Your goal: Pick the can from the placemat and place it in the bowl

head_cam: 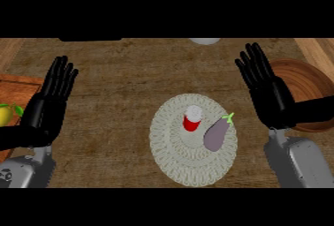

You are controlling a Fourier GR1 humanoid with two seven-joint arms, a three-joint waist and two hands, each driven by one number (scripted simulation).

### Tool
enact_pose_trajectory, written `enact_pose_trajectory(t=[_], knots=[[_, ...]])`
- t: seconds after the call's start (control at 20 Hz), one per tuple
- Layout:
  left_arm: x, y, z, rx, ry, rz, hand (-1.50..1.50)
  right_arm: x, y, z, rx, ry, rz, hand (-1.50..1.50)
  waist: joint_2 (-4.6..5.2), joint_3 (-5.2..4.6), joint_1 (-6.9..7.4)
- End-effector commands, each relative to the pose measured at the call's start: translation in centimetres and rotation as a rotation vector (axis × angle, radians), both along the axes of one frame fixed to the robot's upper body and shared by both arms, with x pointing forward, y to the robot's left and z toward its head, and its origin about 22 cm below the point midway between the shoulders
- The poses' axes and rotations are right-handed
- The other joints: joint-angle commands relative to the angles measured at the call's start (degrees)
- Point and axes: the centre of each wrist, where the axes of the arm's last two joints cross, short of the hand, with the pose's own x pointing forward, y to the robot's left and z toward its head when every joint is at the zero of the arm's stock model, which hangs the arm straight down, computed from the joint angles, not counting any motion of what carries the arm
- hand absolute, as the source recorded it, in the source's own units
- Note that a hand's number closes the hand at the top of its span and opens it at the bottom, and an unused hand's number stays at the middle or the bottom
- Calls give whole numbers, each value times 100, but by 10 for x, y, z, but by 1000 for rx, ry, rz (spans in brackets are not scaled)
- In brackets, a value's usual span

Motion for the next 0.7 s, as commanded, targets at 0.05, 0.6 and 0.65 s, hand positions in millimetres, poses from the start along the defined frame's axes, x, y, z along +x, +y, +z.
enact_pose_trajectory(t=[0.05,0.6,0.65], knots=[[-1,-21,-11,27,65,-10,0,-11,11,-19,-158,116,-146,150,-53,51,215],[-6,-29,-48,40,256,37,0,-42,81,-78,-345,-10,-841,-150,-74,49,104],[-12,-27,-48,35,261,29,0,-48,93,-81,-363,-53,-865,-150,-95,45,232]])
